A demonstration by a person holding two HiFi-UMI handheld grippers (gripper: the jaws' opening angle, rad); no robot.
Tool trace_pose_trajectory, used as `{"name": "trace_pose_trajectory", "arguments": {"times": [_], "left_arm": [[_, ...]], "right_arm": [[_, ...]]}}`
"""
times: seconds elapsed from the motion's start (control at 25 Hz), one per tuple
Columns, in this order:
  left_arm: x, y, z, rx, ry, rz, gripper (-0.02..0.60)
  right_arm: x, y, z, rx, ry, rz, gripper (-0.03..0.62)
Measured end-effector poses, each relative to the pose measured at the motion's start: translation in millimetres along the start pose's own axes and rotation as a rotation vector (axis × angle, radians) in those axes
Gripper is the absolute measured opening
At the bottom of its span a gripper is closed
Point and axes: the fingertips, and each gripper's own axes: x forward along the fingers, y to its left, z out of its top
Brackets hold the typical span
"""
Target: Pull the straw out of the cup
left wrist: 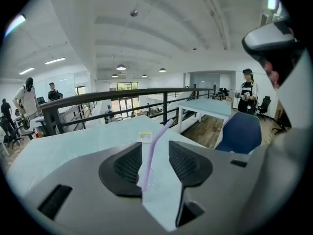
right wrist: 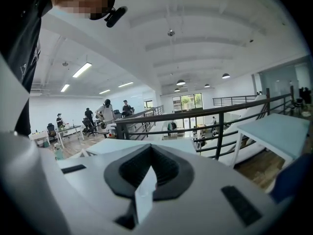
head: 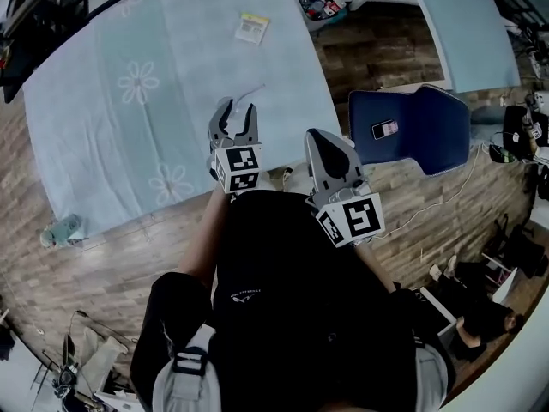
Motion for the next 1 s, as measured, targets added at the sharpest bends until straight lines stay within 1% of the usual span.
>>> {"name": "trace_pose_trajectory", "arguments": {"times": [0.12,0.32,0.4,0.48,0.56,0.64,0.84,1.0], "left_arm": [[14.3,5.3,-6.2,0.004,0.037,0.007,0.175],[25.4,7.3,-14.0,-0.011,0.062,-0.008,0.171],[26.6,8.1,-13.7,-0.009,0.06,0.006,0.144],[27.3,10.0,-14.8,-0.004,0.06,0.022,0.1],[28.0,13.1,-16.9,0.004,0.063,0.037,0.072],[27.4,16.4,-17.0,0.012,0.059,0.054,0.044],[22.6,22.5,-13.6,-0.001,0.033,0.076,0.04],[10.4,20.4,-5.5,0.007,-0.006,0.095,0.038]], "right_arm": [[-1.5,-5.1,-2.9,0.011,0.007,-0.037,0.008],[-5.4,-11.2,-4.4,0.015,0.012,-0.08,0.008],[-8.0,-15.3,-4.1,0.016,0.011,-0.095,0.008],[-10.5,-17.9,-4.8,0.018,0.01,-0.109,0.008],[-12.1,-18.9,-5.5,0.021,0.006,-0.121,0.008],[-13.5,-19.3,-5.4,0.021,0.004,-0.127,0.008],[-17.1,-18.0,-5.3,0.02,-0.014,-0.125,0.008],[-26.0,-16.7,-6.4,0.019,-0.028,-0.114,0.008]]}}
